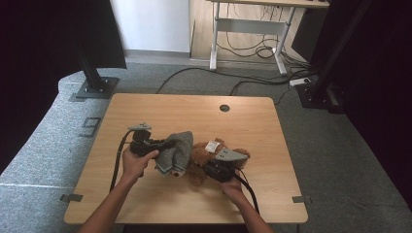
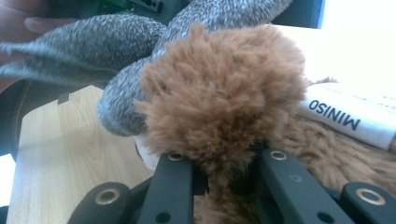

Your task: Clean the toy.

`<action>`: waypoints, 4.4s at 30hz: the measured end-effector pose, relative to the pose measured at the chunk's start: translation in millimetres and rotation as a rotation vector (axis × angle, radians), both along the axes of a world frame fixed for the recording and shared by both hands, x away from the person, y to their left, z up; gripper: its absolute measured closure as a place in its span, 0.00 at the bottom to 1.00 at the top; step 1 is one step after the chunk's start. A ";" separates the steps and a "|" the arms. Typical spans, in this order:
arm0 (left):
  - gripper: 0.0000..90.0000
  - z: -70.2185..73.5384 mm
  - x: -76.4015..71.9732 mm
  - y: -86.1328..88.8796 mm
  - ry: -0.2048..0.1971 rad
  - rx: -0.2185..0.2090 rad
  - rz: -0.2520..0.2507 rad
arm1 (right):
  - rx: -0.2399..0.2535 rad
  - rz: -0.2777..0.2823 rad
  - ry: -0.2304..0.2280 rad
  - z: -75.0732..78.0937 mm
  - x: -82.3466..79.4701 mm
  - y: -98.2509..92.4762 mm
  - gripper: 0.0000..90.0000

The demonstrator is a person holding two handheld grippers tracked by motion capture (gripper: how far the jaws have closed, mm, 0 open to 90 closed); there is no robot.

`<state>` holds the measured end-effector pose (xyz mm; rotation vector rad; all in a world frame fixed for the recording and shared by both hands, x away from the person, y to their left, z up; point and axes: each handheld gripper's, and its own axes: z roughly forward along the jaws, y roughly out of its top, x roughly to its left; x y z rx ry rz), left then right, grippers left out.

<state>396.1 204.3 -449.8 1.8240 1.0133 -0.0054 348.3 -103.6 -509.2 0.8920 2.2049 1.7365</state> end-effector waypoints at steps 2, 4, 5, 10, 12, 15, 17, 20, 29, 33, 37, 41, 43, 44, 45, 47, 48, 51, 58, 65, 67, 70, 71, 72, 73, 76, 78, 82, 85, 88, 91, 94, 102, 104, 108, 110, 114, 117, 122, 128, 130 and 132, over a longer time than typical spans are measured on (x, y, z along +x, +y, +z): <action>0.84 -1.4 0.8 4.8 0.008 -0.005 0.008 | 0.003 -0.001 0.003 0.0 0.4 0.1 0.89; 0.84 -2.9 0.9 8.6 0.013 -0.013 0.015 | 0.005 0.000 0.006 0.0 0.5 0.0 0.89; 0.84 -3.6 1.0 10.4 0.012 -0.015 0.018 | 0.005 0.000 0.006 0.0 0.5 -0.1 0.89; 0.84 -6.7 1.3 21.2 0.022 -0.023 0.043 | 0.006 0.001 0.010 0.0 0.7 -1.2 0.89; 0.84 -8.1 1.6 26.8 0.026 -0.024 0.055 | 0.009 -0.002 0.011 0.0 1.0 -1.3 0.89; 0.84 -11.3 1.2 33.8 0.035 -0.021 0.070 | 0.010 -0.002 0.011 -0.1 1.2 -1.3 0.89; 0.84 -14.0 0.4 36.8 0.038 -0.017 0.077 | 0.011 -0.002 0.011 -0.1 1.2 -1.4 0.89; 0.85 -21.2 -0.4 40.3 0.053 -0.001 0.091 | 0.011 -0.003 0.013 0.0 1.1 -1.5 0.89; 0.85 -15.9 -5.7 55.5 0.062 -0.121 0.081 | 0.022 0.005 0.018 -1.9 -3.8 -3.7 0.89; 0.85 13.1 -12.6 48.9 -0.007 -0.152 0.030 | 0.027 0.004 0.022 -2.7 -3.9 -3.6 0.89; 0.85 24.0 -13.1 24.8 -0.028 -0.151 -0.034 | 0.027 0.008 0.024 -3.3 -3.0 -1.6 0.89; 0.85 16.2 -5.9 -0.8 -0.007 -0.126 -0.067 | 0.027 0.019 0.020 -3.6 -1.1 1.6 0.89; 0.85 6.9 -1.7 -12.5 0.009 -0.091 -0.067 | 0.024 0.026 0.017 -3.5 -0.3 3.3 0.89; 0.85 3.7 -0.6 -15.5 0.015 -0.078 -0.066 | 0.023 0.026 0.013 -3.6 0.0 3.8 0.89; 0.85 -1.8 1.2 -19.0 0.023 -0.066 -0.060 | 0.021 0.025 0.012 -3.4 -0.1 3.7 0.89; 0.85 -7.9 2.6 -20.8 0.038 -0.074 -0.053 | 0.017 0.021 0.003 -2.2 -1.5 2.9 0.83; 0.85 -9.7 2.2 -20.5 0.037 -0.082 -0.047 | 0.013 0.015 -0.003 -1.1 -2.7 2.2 0.80; 0.85 -11.3 -2.6 -22.2 0.015 -0.063 -0.043 | 0.003 0.004 -0.008 1.5 -7.6 -2.3 0.68; 0.85 -10.2 -6.7 -23.5 -0.012 -0.037 -0.044 | 0.014 -0.053 -0.026 7.5 -28.7 -31.2 0.55; 0.85 -10.2 -6.3 -22.3 -0.008 -0.044 -0.050 | 0.026 -0.171 -0.013 -0.4 -49.0 -79.5 0.54; 0.85 -10.2 -6.4 -22.1 -0.008 -0.043 -0.051 | 0.025 -0.194 0.004 -3.6 -51.8 -87.8 0.52; 0.85 -10.1 -5.8 -21.5 -0.002 -0.047 -0.052 | 0.023 -0.210 0.035 -9.9 -52.0 -95.3 0.51; 0.85 -10.1 -5.7 -21.4 -0.002 -0.047 -0.052 | 0.018 -0.219 0.040 -11.4 -51.1 -96.1 0.51; 0.85 -9.9 -5.6 -21.2 -0.003 -0.045 -0.051 | 0.017 -0.225 0.047 -12.5 -49.1 -96.6 0.50; 0.85 -9.9 -5.5 -21.0 -0.003 -0.044 -0.050 | 0.015 -0.231 0.055 -13.6 -46.9 -97.1 0.50; 0.85 -10.0 -5.5 -20.0 -0.002 -0.044 -0.052 | 0.005 -0.258 0.078 -16.8 -41.4 -100.8 0.46; 0.85 -10.2 -5.6 -19.6 0.000 -0.047 -0.053 | 0.027 -0.283 0.103 -19.1 -38.6 -106.7 0.43; 0.85 -10.0 -6.2 -20.1 0.000 -0.046 -0.056 | 0.073 -0.289 0.091 -14.7 -36.1 -114.3 0.35; 0.85 -9.9 -6.3 -20.1 0.000 -0.047 -0.055 | 0.075 -0.275 0.053 -7.8 -34.5 -107.6 0.29; 0.85 -9.7 -5.8 -19.0 0.005 -0.053 -0.058 | 0.057 -0.273 0.027 -3.0 -27.2 -99.6 0.33; 0.84 -5.7 -6.7 -14.6 -0.005 -0.082 -0.061 | 0.043 -0.284 -0.002 -2.3 -20.2 -96.1 0.59; 0.85 7.1 -7.9 -8.0 -0.020 -0.129 -0.072 | 0.026 -0.277 0.000 -3.2 -18.1 -94.7 0.68; 0.85 36.8 -7.0 -22.2 -0.031 -0.198 -0.145 | -0.008 -0.297 -0.010 -3.8 -18.0 -90.5 0.70; 0.85 41.3 -8.3 -27.4 -0.027 -0.219 -0.168 | -0.011 -0.299 -0.002 -3.9 -17.9 -91.2 0.70; 0.85 49.5 -12.2 -43.2 -0.034 -0.224 -0.213 | -0.015 -0.308 0.006 -4.5 -15.6 -90.1 0.70; 0.85 50.8 -13.2 -55.4 -0.020 -0.218 -0.244 | -0.019 -0.311 0.007 -4.4 -14.3 -89.0 0.70; 0.85 46.3 -13.3 -88.2 -0.014 -0.141 -0.276 | -0.021 -0.312 0.004 -4.3 -13.8 -87.6 0.71; 0.85 39.5 -9.6 -107.7 -0.007 -0.095 -0.278 | -0.026 -0.304 -0.006 -4.2 -14.5 -87.7 0.72; 0.84 31.1 -3.1 -127.2 0.010 -0.045 -0.281 | -0.028 -0.286 -0.023 -4.2 -15.4 -87.2 0.73; 0.84 30.7 0.5 -146.6 0.020 -0.032 -0.303 | -0.039 -0.281 -0.024 -4.3 -15.0 -85.3 0.73; 0.84 30.2 0.3 -155.8 0.026 -0.030 -0.318 | -0.038 -0.281 -0.022 -4.3 -14.7 -85.1 0.74; 0.84 28.8 0.0 -165.3 0.025 -0.011 -0.335 | -0.039 -0.281 -0.023 -4.4 -14.7 -84.9 0.74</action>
